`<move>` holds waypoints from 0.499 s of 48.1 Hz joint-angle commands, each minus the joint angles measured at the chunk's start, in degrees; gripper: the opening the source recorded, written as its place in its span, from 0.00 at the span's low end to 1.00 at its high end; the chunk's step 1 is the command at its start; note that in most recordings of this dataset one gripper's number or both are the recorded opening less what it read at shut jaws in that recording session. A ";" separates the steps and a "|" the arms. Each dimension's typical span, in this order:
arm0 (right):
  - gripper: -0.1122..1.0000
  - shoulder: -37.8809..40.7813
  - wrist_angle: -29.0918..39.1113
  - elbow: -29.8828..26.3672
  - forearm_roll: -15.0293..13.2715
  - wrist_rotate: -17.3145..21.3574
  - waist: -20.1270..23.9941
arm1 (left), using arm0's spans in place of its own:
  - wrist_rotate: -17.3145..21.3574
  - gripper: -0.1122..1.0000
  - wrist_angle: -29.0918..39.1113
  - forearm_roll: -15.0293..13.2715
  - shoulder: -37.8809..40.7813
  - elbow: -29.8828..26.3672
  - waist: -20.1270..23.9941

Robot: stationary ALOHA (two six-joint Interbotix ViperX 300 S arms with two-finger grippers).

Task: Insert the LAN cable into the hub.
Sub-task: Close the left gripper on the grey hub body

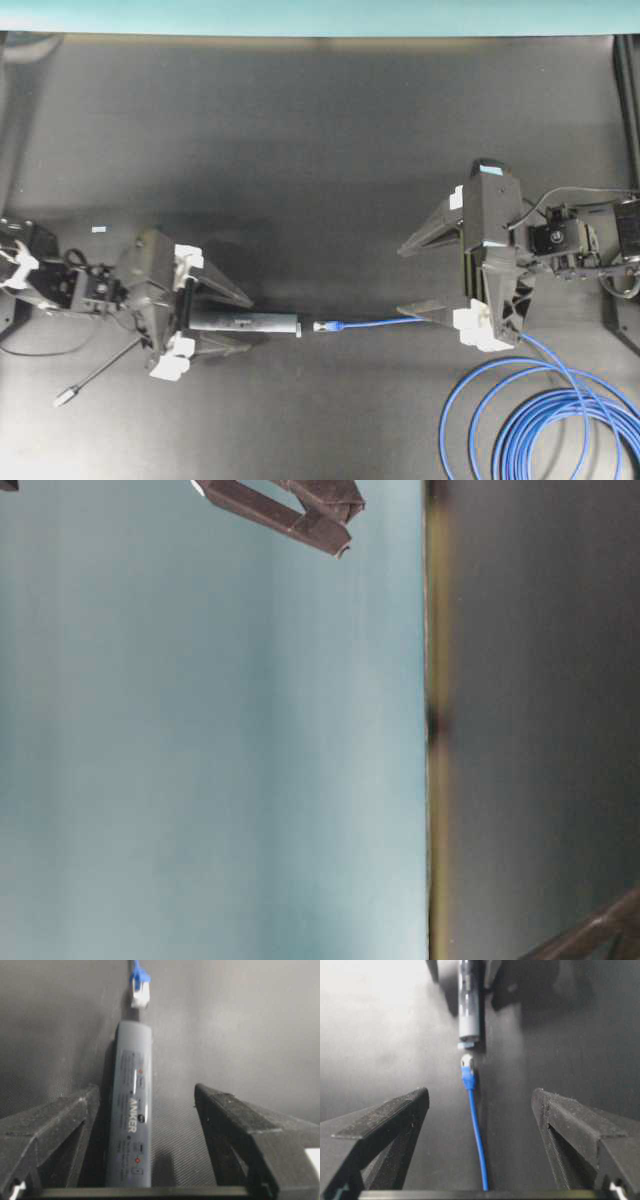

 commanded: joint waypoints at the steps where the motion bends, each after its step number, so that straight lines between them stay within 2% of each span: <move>1: 0.82 -0.09 -0.35 -0.35 0.26 0.26 0.62 | 0.00 0.74 0.18 0.18 0.70 -0.44 -0.26; 9: 0.82 -0.09 -0.35 -0.35 0.44 0.53 0.88 | 0.00 0.72 0.44 0.18 1.76 -0.44 -0.35; 17: 0.82 -0.09 -0.44 -0.09 0.44 1.58 1.14 | 0.00 0.71 4.75 0.18 2.20 -0.79 -0.44; 21: 0.82 -0.09 -0.44 0.26 0.44 1.93 1.49 | 0.26 0.68 6.24 0.18 2.11 -0.70 -0.79; 24: 0.82 -0.09 -0.35 0.53 0.44 2.02 1.76 | 0.88 0.61 6.33 0.18 2.02 -0.62 -1.23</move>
